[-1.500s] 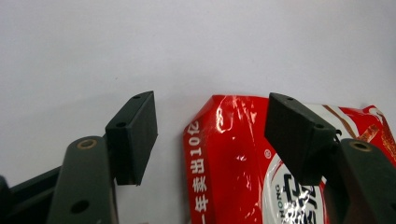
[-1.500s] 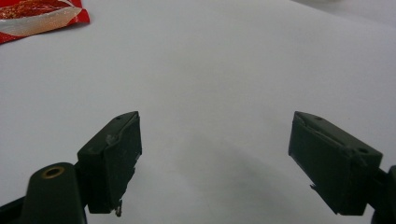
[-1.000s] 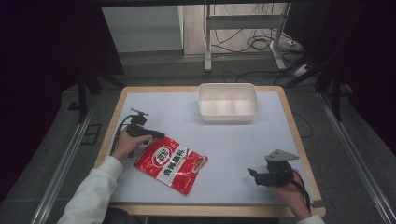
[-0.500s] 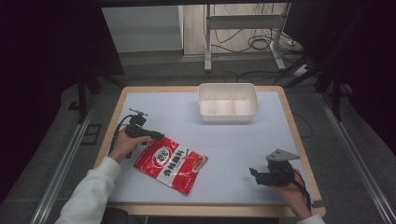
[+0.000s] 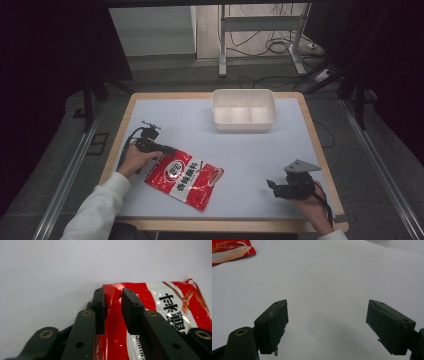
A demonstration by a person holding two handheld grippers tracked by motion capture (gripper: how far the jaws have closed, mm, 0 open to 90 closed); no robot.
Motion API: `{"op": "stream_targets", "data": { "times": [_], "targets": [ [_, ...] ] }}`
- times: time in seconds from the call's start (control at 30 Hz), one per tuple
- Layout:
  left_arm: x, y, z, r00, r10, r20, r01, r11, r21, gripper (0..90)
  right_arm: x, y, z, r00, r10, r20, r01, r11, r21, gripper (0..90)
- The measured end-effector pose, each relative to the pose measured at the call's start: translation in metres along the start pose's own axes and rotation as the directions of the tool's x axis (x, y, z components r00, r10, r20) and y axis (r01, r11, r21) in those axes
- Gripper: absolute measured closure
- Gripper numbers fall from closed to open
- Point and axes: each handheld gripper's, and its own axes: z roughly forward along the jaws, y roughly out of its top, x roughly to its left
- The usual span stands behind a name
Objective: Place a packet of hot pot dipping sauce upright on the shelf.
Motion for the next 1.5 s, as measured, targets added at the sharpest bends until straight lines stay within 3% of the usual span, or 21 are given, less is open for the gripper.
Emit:
{"op": "stream_targets", "data": {
  "times": [0.23, 0.33, 0.57, 0.8, 0.87, 1.07, 1.5],
  "targets": [
    [-0.006, -0.001, 0.003, 0.9968, 0.031, -0.074, -0.03, 0.9994, 0.014, 84.9, -0.001, 0.0, -0.002, 0.9999, 0.006, 0.009, -0.006, 1.0, -0.005, 17.7],
    [-0.006, -0.001, 0.002, 0.9957, 0.033, -0.086, -0.032, 0.9994, 0.015, 87.8, -0.001, 0.0, -0.002, 0.9999, 0.005, 0.012, -0.005, 1.0, -0.006, 17.7],
    [-0.011, 0.005, -0.014, 0.9976, 0.037, -0.058, -0.038, 0.999, -0.022, 89.7, -0.004, 0.0, -0.002, 0.9996, 0.017, 0.021, -0.017, 1.0, -0.003, 18.1],
    [-0.028, 0.016, -0.033, 0.9981, 0.06, -0.017, -0.061, 0.9966, -0.055, 90.0, -0.004, 0.0, -0.003, 0.9995, 0.021, 0.025, -0.021, 1.0, -0.004, 18.3],
    [-0.038, 0.022, -0.041, 0.997, 0.077, 0.007, -0.077, 0.9945, -0.071, 90.0, -0.004, 0.0, -0.003, 0.9994, 0.022, 0.026, -0.022, 1.0, -0.003, 18.5],
    [-0.059, 0.033, -0.058, 0.9928, 0.118, 0.024, -0.115, 0.9897, -0.085, 90.0, -0.004, -0.001, -0.003, 0.9994, 0.026, 0.024, -0.026, 1.0, 0.0, 19.3],
    [-0.087, 0.049, -0.097, 0.9811, 0.164, 0.103, -0.141, 0.9694, -0.201, 90.0, -0.006, 0.0, -0.004, 0.9991, 0.029, 0.03, -0.029, 1.0, -0.007, 19.5]
  ]
}}
